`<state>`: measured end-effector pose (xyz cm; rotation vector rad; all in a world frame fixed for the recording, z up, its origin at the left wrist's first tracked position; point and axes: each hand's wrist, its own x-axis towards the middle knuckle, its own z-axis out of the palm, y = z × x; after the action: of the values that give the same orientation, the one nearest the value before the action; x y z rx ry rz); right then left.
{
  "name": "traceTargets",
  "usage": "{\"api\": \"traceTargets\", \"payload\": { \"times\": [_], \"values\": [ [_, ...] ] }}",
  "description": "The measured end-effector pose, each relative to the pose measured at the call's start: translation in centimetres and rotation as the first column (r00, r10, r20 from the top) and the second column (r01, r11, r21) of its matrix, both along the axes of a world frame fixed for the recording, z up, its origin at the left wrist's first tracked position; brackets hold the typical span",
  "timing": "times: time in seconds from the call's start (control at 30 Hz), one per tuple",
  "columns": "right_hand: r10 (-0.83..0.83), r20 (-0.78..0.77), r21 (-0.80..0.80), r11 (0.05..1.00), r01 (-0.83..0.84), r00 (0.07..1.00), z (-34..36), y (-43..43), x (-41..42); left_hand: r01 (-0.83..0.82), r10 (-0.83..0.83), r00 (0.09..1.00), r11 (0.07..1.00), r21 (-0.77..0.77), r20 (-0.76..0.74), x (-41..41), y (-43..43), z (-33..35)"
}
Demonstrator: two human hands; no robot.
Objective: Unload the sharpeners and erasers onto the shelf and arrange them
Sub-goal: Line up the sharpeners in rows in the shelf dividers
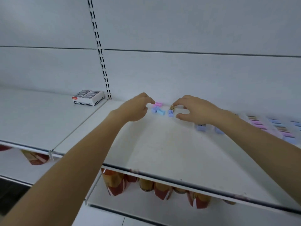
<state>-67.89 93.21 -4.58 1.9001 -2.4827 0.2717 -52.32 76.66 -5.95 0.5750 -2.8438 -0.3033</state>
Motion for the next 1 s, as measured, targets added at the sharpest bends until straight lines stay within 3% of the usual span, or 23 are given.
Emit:
{"api": "traceTargets", "payload": {
  "times": [0.27, 0.43, 0.7, 0.87, 0.93, 1.0],
  "values": [
    [-0.090, -0.087, 0.164, 0.981, 0.104, 0.992, -1.4, -4.7, 0.3, 0.181, -0.184, 0.981, 0.982, 0.049, 0.061, -3.3, -2.9, -2.3],
    [-0.166, -0.020, 0.206, 0.964, 0.167, 0.986, -2.0, -6.1, 1.1, 0.313, -0.305, 0.948, 0.946, 0.086, -0.095, -2.8, -4.6, -3.3],
    [-0.248, 0.114, 0.086, 0.967, 0.240, 0.962, -2.7, -5.8, 4.6, 0.457, -0.420, 0.875, 0.881, 0.122, -0.241, 0.1, -6.0, -3.6],
    [-0.327, 0.083, -0.258, 0.905, 0.338, 0.941, -4.7, -5.6, 6.5, 0.524, -0.461, 0.823, 0.842, 0.130, -0.332, 0.2, -6.4, -3.5],
    [-0.310, 0.077, -0.318, 0.893, 0.318, 0.948, -4.9, -6.1, 7.0, 0.482, -0.354, 0.840, 0.835, 0.265, -0.410, 0.2, -6.4, -3.1],
    [-0.264, 0.033, -0.314, 0.913, 0.260, 0.964, -5.4, -6.5, 6.9, 0.409, -0.181, 0.882, 0.750, 0.519, -0.435, 0.5, -6.2, -2.4]
  ]
}}
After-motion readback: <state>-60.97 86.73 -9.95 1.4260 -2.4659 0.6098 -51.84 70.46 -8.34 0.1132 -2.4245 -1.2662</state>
